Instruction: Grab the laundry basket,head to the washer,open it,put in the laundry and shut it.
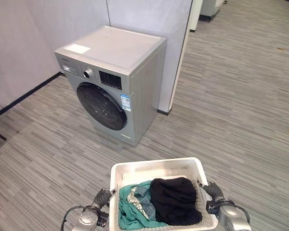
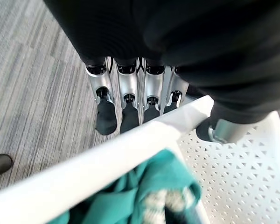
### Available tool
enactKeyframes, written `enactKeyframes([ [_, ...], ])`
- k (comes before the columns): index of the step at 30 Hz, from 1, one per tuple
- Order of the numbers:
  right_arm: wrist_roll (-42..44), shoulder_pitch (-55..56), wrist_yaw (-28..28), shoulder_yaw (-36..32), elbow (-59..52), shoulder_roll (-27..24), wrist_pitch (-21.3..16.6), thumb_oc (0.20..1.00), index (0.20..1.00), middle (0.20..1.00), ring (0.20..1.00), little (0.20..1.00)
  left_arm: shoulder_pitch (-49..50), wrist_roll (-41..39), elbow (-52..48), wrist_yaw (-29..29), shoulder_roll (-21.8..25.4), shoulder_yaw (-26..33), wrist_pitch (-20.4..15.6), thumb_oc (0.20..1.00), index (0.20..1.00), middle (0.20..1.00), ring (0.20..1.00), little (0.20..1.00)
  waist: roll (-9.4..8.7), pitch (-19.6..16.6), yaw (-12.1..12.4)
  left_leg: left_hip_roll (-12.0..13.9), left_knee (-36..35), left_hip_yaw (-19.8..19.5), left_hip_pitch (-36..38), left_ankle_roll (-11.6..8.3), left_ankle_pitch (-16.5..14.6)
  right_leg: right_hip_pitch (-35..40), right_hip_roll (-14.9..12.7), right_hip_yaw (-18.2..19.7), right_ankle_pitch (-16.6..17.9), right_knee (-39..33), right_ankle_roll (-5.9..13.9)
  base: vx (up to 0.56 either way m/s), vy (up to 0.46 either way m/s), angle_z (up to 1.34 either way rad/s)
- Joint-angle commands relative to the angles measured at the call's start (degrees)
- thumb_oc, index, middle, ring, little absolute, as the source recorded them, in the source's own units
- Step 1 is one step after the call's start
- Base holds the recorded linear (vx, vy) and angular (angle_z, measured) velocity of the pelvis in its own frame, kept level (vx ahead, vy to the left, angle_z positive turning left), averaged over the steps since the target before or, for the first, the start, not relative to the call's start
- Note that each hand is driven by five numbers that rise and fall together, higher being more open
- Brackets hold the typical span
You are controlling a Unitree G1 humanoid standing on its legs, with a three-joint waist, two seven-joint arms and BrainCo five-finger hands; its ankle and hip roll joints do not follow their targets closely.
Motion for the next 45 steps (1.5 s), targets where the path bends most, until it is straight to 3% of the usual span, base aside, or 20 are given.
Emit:
enactKeyframes([
  [1,5.6,2.7,-0.9,-7.2,-2.6,-2.9,-2.3,0.2,0.2,0.2,0.2,0.2,-0.5,-5.5,-0.3,1.7,2.7,7.1,-2.3,0.2,0.2,0.2,0.2,0.2,-0.32,1.1,-0.5,1.8,0.5,7.2,-1.4,1.3,1.1,4.7,-2.5,0.6,-8.1,1.4,2.74,0.0,0.0,0.0],
  [9,5.4,3.3,-1.5,-7.2,-9.0,-2.9,-1.7,0.2,0.2,0.2,0.2,0.2,0.7,-5.7,-3.3,1.9,3.5,8.8,-2.1,0.2,0.2,0.2,0.2,0.2,-0.95,1.1,0.1,2.0,0.5,7.1,-1.6,1.31,1.0,4.8,-2.3,0.3,-8.1,0.9,2.76,0.0,0.0,0.0],
  [17,5.5,0.6,-0.8,-7.4,-13.7,-6.8,0.1,0.2,0.2,0.2,0.2,0.2,-2.3,-5.7,-12.0,2.7,7.4,12.0,-2.1,0.2,0.2,0.2,0.2,0.2,-2.21,1.7,1.3,1.7,1.3,6.5,-2.3,1.6,0.6,4.9,-2.8,0.2,-7.8,0.7,3.09,0.0,0.023,0.0],
  [29,6.2,-12.1,-0.7,-4.0,-20.9,-14.1,1.8,0.2,0.2,0.2,0.2,0.2,-25.5,-4.1,-14.0,5.0,15.1,7.4,-2.0,0.2,0.2,0.2,0.2,0.2,-4.74,3.3,1.9,-2.4,12.0,3.0,-11.9,4.32,-3.7,1.3,-7.1,2.3,-5.5,1.6,4.88,-0.05,0.113,0.04],
  [31,6.4,-13.6,-0.8,-3.9,-22.5,-15.5,2.0,0.2,0.2,0.2,0.2,0.2,-30.7,-3.9,-13.6,5.9,16.0,5.4,-2.0,0.2,0.2,0.2,0.2,0.2,-4.26,3.6,1.5,-3.9,11.8,1.4,-11.1,6.29,-4.5,-1.3,-7.7,5.1,-6.6,10.5,3.88,0.06,0.208,0.17],
  [32,6.4,-13.6,-0.8,-3.9,-22.5,-15.5,2.0,0.2,0.2,0.2,0.2,0.2,-30.7,-3.9,-13.6,5.9,16.0,5.4,-2.0,0.2,0.2,0.2,0.2,0.2,-4.28,3.5,1.5,-3.9,11.8,1.4,-11.2,6.29,-4.4,-1.4,-7.7,5.1,-6.6,10.5,3.89,0.05,0.202,0.17],
  [35,8.2,-17.2,-1.2,-2.3,-23.6,-16.7,1.6,0.2,0.2,0.2,0.2,0.2,-35.1,-4.7,-13.0,6.8,17.0,3.9,-2.2,0.2,0.2,0.2,0.2,0.2,-3.28,5.3,0.6,-4.5,10.6,0.6,-8.6,7.43,-4.5,-5.6,-4.2,6.6,-8.3,18.6,2.47,0.06,0.155,0.18],
  [36,8.2,-17.2,-1.2,-2.3,-23.5,-16.7,1.6,0.2,0.2,0.2,0.2,0.2,-35.1,-4.7,-13.0,6.8,17.0,3.9,-2.2,0.2,0.2,0.2,0.2,0.2,-3.29,5.2,0.6,-4.6,10.6,0.6,-8.7,7.43,-4.4,-5.7,-4.2,6.6,-8.3,18.6,2.47,0.2,0.195,0.18],
  [37,10.4,-17.8,-1.3,-2.7,-24.2,-18.5,0.8,0.2,0.2,0.2,0.2,0.2,-38.0,-5.5,-12.3,6.9,17.1,2.7,-2.5,0.2,0.2,0.2,0.2,0.2,-2.61,5.6,-1.6,-6.3,7.8,-1.3,-5.3,7.97,-4.2,-9.6,3.1,10.6,-10.0,17.4,2.07,0.24,0.163,0.13],
  [39,10.9,-17.4,-1.3,-3.0,-24.3,-19.7,0.6,0.2,0.2,0.2,0.2,0.2,-40.0,-5.8,-11.6,6.8,16.9,1.7,-2.7,0.2,0.2,0.2,0.2,0.2,-2.61,5.6,-2.9,-7.7,5.9,-3.5,-2.6,8.45,-4.7,-11.9,7.1,13.7,-8.8,15.0,1.76,0.28,0.128,0.29],
  [41,11.1,-17.2,-1.3,-3.3,-24.3,-20.2,0.5,0.2,0.2,0.2,0.2,0.2,-41.0,-5.9,-11.1,6.9,16.7,1.1,-2.8,0.2,0.2,0.2,0.2,0.2,-2.4,5.8,-3.5,-8.0,5.5,-4.4,-1.6,8.7,-5.2,-12.9,8.6,14.9,-8.1,14.2,1.81,0.22,0.033,0.39],
  [42,11.1,-16.0,-1.4,-4.7,-24.5,-21.5,0.4,0.2,0.2,0.2,0.2,0.2,-42.5,-5.9,-10.1,6.7,16.2,0.4,-2.8,0.2,0.2,0.2,0.2,0.2,-2.68,5.9,-5.1,-9.4,5.7,-7.3,0.3,9.3,-6.6,-15.2,11.5,18.6,-5.9,12.4,2.28,0.2,0.013,0.49],
  [45,11.5,-14.7,-1.7,-6.1,-25.1,-22.1,0.0,0.2,0.2,0.2,0.2,0.2,-42.5,-5.4,-10.1,6.4,15.8,0.2,-2.7,0.2,0.2,0.2,0.2,0.2,-2.98,5.4,-5.5,-10.4,5.8,-8.8,2.1,9.61,-7.7,-14.9,12.4,18.4,-4.3,10.8,1.98,0.3,-0.015,1.05],
])
